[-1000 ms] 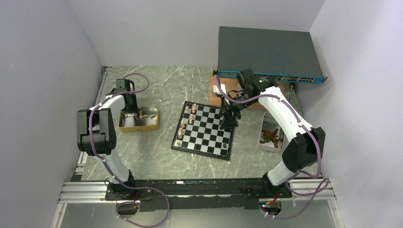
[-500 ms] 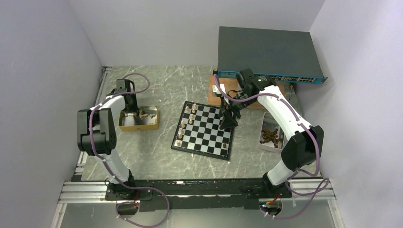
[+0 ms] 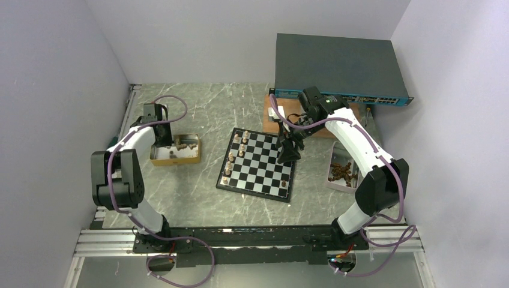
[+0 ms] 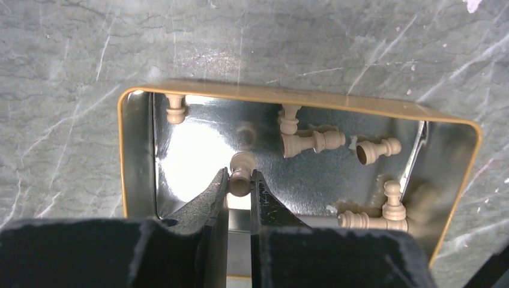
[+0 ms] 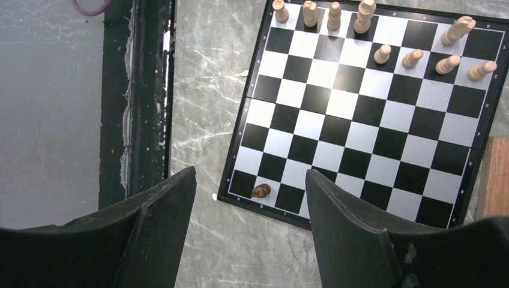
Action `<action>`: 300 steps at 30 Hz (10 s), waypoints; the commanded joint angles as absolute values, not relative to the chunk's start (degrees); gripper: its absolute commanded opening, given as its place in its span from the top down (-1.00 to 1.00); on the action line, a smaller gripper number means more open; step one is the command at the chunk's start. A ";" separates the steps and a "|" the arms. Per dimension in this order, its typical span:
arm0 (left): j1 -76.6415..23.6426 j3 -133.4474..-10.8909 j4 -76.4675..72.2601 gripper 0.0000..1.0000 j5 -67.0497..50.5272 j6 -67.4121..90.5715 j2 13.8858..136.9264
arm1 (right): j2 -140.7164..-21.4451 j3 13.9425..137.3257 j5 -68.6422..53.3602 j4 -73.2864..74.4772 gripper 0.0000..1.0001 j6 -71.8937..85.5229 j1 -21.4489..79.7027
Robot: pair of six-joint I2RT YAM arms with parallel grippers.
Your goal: Set up the chess pieces on the board
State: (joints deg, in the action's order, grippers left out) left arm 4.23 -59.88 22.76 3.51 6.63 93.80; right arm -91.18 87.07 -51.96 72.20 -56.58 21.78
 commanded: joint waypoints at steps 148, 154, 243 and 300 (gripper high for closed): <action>-28.74 -106.91 41.70 0.74 -3.22 9.58 126.11 | -87.61 84.64 -55.10 71.72 -0.39 -58.45 20.47; -28.74 -107.05 42.09 0.60 -2.86 9.67 126.56 | -87.46 84.55 -55.03 71.72 -0.39 -58.45 20.48; -26.81 -62.76 35.77 -0.99 3.56 17.47 44.95 | -48.13 64.82 -27.47 44.34 -1.00 -1.06 -16.86; -26.79 -52.43 27.60 -0.99 4.10 16.60 42.28 | -42.01 58.27 -20.84 41.82 -1.00 -1.76 -18.37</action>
State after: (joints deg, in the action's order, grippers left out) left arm -26.98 -52.45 29.76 3.97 15.84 42.87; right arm -42.41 56.07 -20.18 42.13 -1.48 -18.04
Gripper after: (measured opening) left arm 0.996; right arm 0.994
